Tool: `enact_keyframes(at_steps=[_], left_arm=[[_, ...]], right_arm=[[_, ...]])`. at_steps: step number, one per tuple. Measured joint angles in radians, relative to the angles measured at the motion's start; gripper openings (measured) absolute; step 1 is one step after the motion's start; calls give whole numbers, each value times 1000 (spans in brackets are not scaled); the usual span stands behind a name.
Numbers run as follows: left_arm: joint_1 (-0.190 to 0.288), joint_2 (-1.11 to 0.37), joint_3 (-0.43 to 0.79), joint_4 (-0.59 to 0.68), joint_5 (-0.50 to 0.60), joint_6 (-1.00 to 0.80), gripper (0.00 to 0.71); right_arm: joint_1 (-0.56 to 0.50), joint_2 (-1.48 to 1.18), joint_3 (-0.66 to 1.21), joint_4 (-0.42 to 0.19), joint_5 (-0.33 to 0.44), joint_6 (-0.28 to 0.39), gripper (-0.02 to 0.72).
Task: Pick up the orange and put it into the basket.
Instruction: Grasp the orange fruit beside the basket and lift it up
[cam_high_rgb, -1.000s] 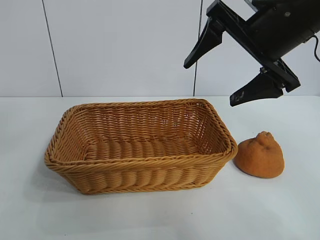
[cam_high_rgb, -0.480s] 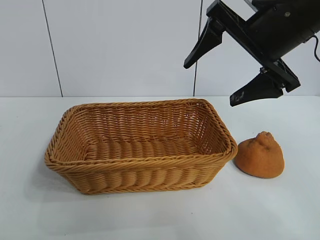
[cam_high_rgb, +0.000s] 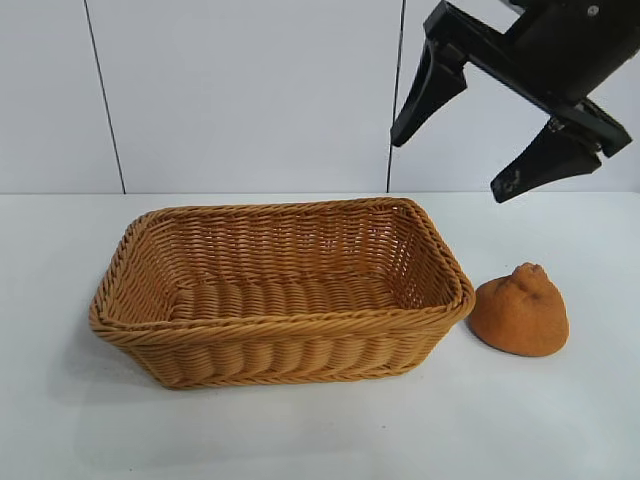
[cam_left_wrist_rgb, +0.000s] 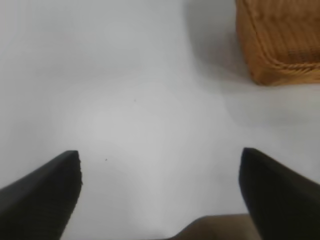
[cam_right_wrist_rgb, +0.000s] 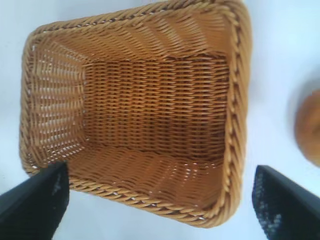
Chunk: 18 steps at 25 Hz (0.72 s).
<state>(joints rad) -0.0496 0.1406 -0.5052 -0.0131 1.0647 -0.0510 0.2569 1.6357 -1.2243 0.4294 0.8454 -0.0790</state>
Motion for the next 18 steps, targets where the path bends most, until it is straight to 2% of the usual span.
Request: enact_keyframes(at_steps=[2, 5, 7, 11, 16, 18], left_arm=[[0, -68, 0, 0, 0, 0, 612], [0, -139, 0, 0, 1, 0, 612], [0, -145, 0, 0, 1, 0, 612], [0, -145, 1, 0, 1, 0, 612], [0, -145, 1, 0, 1, 0, 612], [0, -145, 1, 0, 1, 0, 612]], right_arm=[[0, 0, -37, -117, 31, 79, 680], [0, 0, -69, -268, 70, 146, 680], [-12, 0, -73, -327, 84, 169, 680], [-84, 10, -74, -322, 97, 175, 680], [-163, 57, -74, -224, 97, 124, 680], [-168, 81, -74, -207, 96, 116, 680]])
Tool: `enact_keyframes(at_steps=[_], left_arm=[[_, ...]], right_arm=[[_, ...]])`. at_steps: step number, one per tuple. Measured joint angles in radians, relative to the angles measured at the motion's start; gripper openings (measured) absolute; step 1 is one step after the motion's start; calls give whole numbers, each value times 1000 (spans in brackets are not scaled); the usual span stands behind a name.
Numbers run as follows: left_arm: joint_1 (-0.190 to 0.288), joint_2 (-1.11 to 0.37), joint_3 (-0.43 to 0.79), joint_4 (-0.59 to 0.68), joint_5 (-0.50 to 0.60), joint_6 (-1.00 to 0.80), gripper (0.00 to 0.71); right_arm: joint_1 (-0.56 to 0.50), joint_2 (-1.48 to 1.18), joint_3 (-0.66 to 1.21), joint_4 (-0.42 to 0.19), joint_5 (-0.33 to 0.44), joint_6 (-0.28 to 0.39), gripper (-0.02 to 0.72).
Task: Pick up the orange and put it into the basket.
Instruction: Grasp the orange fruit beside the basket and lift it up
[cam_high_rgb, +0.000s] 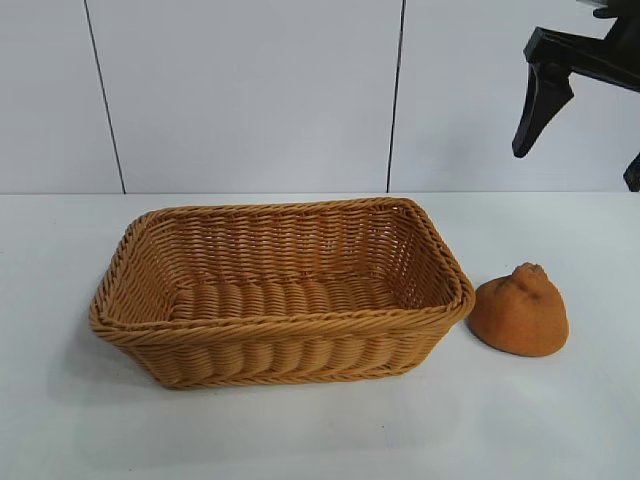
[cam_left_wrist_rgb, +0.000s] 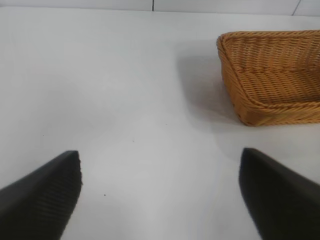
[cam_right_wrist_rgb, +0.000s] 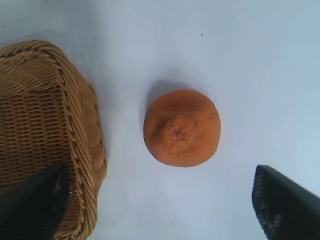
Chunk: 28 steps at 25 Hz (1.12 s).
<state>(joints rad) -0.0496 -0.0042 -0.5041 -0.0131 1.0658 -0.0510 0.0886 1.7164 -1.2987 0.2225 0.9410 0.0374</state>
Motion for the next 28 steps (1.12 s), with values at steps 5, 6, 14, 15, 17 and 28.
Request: enact_keyframes(at_steps=[5, 6, 14, 15, 17, 28], left_arm=[[0, 0, 0, 0, 0, 0, 612], [0, 0, 0, 0, 0, 0, 612], [0, 0, 0, 0, -1, 0, 612], [0, 0, 0, 0, -1, 0, 612], [0, 0, 0, 0, -1, 0, 612], [0, 0, 0, 0, -1, 0, 612]], right_arm=[[0, 90, 0, 12, -1, -5, 680], [0, 116, 0, 12, -3, -5, 680], [0, 302, 0, 15, -88, -12, 680], [0, 321, 0, 15, -97, -12, 680], [0, 349, 0, 15, -111, -12, 671], [0, 360, -8, 23, -98, -12, 61]])
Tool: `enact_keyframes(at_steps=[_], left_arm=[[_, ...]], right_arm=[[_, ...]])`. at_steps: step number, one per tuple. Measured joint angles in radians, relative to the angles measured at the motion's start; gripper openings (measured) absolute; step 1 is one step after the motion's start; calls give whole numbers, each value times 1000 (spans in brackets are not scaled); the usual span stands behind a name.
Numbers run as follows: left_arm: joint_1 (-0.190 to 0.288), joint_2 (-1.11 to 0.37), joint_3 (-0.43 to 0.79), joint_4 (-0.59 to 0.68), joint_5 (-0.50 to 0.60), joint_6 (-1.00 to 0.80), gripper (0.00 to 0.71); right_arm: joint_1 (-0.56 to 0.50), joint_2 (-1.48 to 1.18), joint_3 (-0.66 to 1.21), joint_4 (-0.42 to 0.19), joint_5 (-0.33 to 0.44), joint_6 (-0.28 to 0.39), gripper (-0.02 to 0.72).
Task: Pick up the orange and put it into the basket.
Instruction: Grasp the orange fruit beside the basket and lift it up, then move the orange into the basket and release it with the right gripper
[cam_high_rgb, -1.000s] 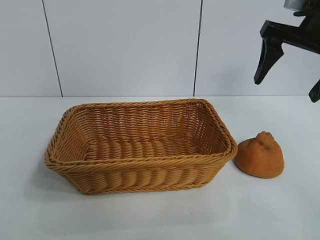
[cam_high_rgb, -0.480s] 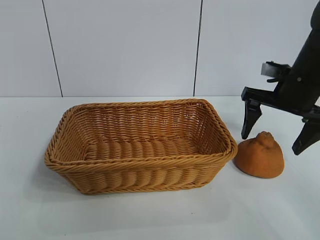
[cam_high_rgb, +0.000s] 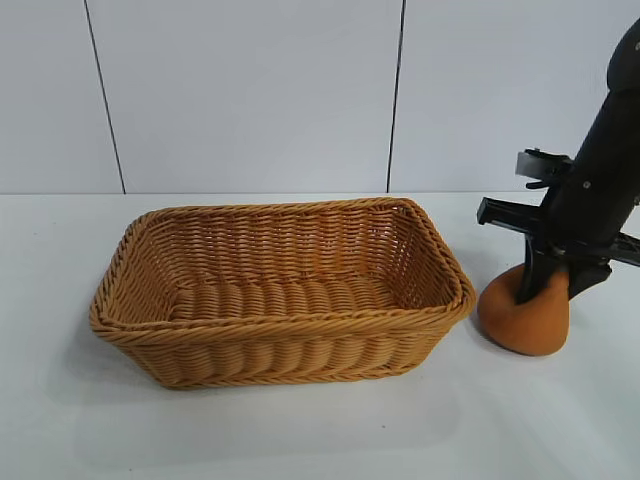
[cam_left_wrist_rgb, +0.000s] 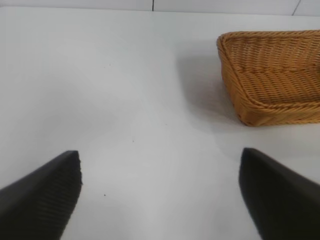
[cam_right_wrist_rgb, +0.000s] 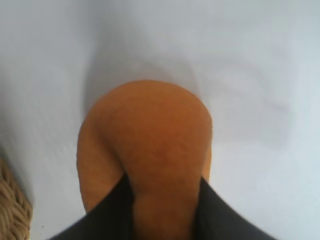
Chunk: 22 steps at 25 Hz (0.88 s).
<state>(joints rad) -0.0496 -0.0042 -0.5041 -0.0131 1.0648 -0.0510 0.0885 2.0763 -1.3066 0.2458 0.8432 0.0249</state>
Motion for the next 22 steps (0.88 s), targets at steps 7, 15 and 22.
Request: enact_keyframes(at_steps=[7, 15, 22], left_arm=[[0, 0, 0, 0, 0, 0, 612], [0, 0, 0, 0, 0, 0, 612], [0, 0, 0, 0, 0, 0, 612]], right_arm=[[0, -110, 0, -3, 20, -25, 61], [0, -291, -130, -5, 141, -25, 61], [44, -322, -213, 47, 173, -25, 61]])
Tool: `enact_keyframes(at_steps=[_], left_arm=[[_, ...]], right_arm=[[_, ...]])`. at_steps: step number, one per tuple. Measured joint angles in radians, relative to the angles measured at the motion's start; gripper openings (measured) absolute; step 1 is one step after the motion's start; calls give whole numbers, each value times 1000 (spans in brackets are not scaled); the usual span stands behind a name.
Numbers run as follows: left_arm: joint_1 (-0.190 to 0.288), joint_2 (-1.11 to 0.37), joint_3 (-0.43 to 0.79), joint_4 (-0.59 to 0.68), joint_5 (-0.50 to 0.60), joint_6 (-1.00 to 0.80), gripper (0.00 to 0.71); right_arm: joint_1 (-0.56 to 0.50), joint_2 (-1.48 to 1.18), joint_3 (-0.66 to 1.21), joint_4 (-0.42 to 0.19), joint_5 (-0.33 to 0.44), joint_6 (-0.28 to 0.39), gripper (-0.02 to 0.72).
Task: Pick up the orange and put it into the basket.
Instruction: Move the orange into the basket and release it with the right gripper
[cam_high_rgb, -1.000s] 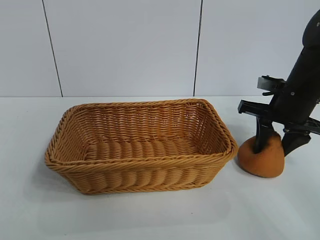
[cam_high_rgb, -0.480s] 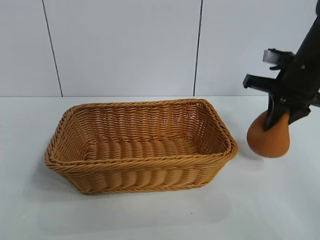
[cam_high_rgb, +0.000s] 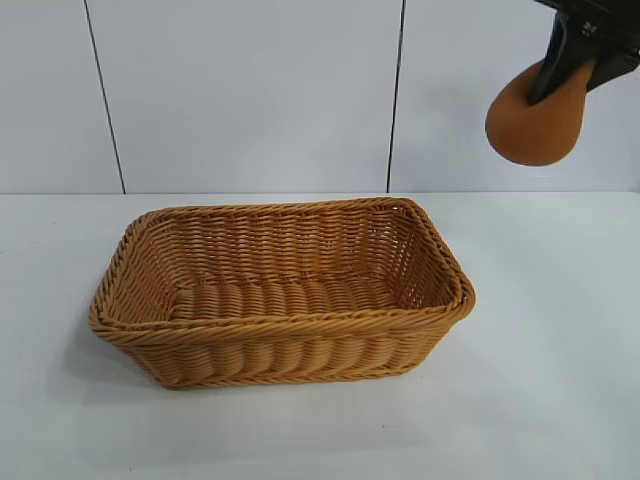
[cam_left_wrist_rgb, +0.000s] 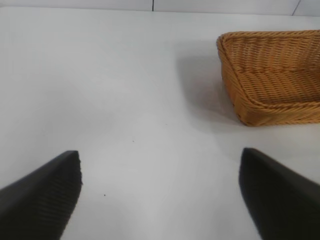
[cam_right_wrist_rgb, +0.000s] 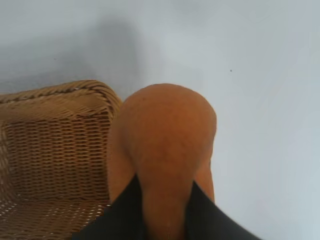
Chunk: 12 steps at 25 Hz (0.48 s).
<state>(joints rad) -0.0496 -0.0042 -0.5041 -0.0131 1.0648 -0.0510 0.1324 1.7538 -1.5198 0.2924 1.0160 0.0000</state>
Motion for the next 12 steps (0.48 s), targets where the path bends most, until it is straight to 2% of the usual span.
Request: enact_keyframes(at_steps=[4, 12], left_arm=[[0, 0, 0, 0, 0, 0, 612], [0, 0, 0, 0, 0, 0, 612]], right_arm=[[116, 10, 0, 9, -22, 0, 61], [352, 67, 0, 20, -123, 27, 61]])
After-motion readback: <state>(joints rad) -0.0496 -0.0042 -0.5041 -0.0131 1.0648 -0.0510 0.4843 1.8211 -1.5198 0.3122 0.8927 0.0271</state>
